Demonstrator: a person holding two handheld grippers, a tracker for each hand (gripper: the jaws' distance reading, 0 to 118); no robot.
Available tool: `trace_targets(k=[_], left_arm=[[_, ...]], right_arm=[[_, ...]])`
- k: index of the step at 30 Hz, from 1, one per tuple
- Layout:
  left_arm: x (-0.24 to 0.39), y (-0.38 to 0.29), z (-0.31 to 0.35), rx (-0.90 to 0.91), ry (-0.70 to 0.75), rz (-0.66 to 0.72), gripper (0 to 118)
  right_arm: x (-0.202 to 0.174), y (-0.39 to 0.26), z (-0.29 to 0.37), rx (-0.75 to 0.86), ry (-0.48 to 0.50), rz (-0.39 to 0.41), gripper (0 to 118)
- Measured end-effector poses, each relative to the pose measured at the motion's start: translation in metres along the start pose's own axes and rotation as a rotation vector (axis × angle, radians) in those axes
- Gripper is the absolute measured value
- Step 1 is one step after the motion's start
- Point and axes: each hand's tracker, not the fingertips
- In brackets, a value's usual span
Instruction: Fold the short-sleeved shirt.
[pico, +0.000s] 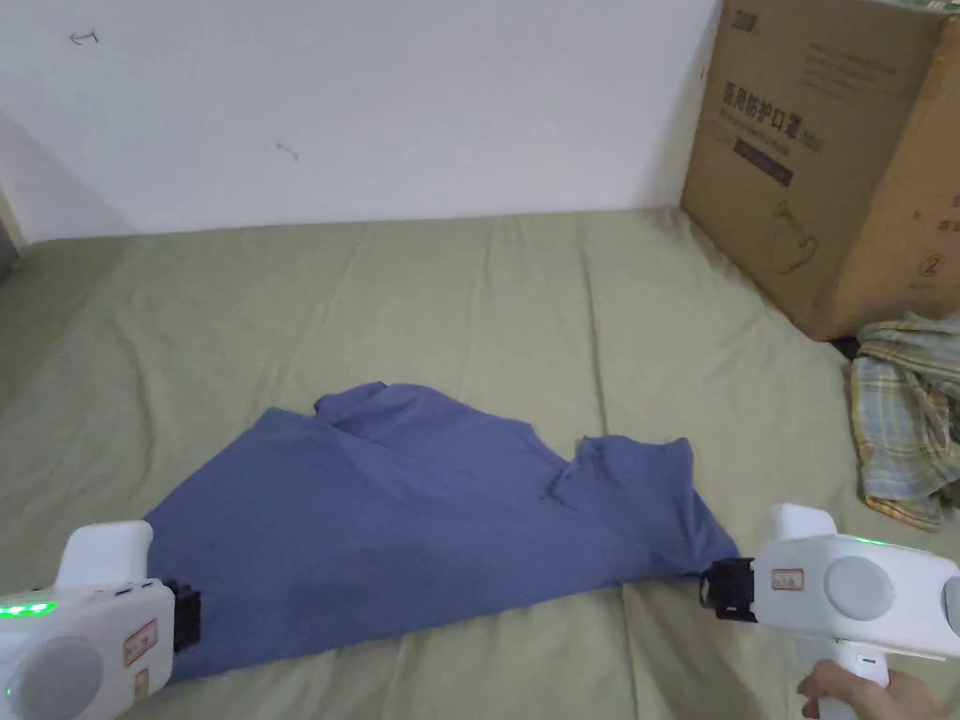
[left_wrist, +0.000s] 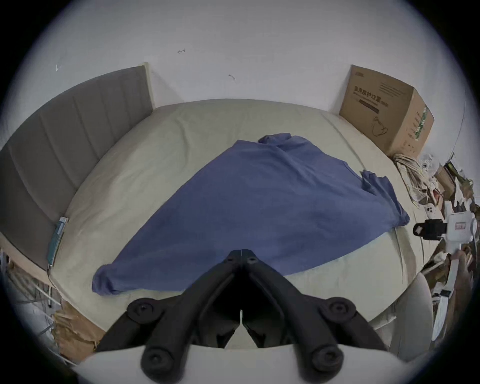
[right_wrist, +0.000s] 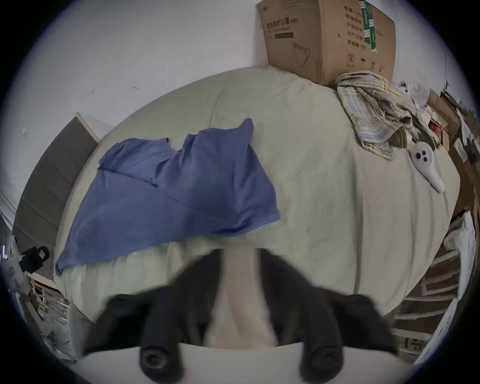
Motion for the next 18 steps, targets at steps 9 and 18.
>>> trace_targets(k=[9,18], left_arm=[[0.02,0.017,-0.031,-0.047,-0.016,-0.044,0],[0.027,0.021,-0.053,-0.086,-0.027,-0.029,0]], right_arm=[[0.008,0.064,-0.046,0.002,-0.007,-0.042,73],[-0.006,0.061,-0.079,-0.064,-0.075,-0.019,21]])
